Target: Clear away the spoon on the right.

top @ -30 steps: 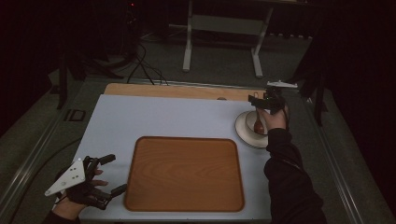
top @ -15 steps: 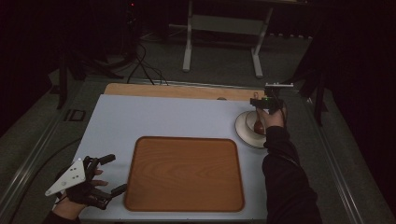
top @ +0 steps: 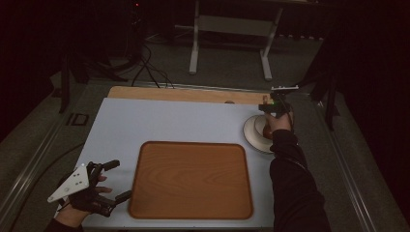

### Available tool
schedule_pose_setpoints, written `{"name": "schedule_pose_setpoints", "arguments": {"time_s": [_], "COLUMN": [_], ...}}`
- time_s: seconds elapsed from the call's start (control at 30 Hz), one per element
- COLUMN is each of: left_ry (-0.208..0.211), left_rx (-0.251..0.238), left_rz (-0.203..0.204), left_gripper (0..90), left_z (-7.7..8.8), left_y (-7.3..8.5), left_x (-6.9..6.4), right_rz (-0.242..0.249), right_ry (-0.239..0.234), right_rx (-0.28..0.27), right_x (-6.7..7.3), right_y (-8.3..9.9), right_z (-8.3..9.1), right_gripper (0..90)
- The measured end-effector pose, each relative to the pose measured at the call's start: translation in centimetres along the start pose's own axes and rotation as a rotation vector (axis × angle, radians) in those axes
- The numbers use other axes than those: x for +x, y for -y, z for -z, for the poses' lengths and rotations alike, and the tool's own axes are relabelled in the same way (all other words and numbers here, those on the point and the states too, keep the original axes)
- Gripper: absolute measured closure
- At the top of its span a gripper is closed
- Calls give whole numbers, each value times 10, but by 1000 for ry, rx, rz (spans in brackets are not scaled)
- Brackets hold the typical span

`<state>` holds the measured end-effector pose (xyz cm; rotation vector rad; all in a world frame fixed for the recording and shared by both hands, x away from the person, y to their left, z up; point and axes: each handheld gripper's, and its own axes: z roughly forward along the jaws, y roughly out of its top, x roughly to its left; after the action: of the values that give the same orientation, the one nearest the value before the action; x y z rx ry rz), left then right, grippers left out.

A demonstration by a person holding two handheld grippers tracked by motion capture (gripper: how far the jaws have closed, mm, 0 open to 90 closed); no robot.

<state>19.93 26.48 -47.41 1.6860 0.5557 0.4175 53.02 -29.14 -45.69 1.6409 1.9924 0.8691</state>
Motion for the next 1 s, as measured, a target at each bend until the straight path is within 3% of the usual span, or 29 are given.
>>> {"name": "schedule_pose_setpoints", "arguments": {"time_s": [0.37, 0.47, 0.73, 1.0], "left_ry": [-2, -3, 0, -1], "left_rx": [-2, 0, 1, 3], "left_rz": [5, 3, 3, 2], "left_gripper": [0, 0, 0, 0], "left_z": [0, 0, 0, 0], "left_y": [0, 0, 0, 0], "left_x": [0, 0, 0, 0], "right_rz": [-8, -13, -2, -17], "right_ry": [6, -7, 16, -19], "right_rx": [28, 30, 5, -30], "right_x": [0, -1, -4, -6], "right_y": [0, 0, -4, -11], "right_z": [-4, -4, 7, 25], "right_gripper": [763, 767, 775, 776]}}
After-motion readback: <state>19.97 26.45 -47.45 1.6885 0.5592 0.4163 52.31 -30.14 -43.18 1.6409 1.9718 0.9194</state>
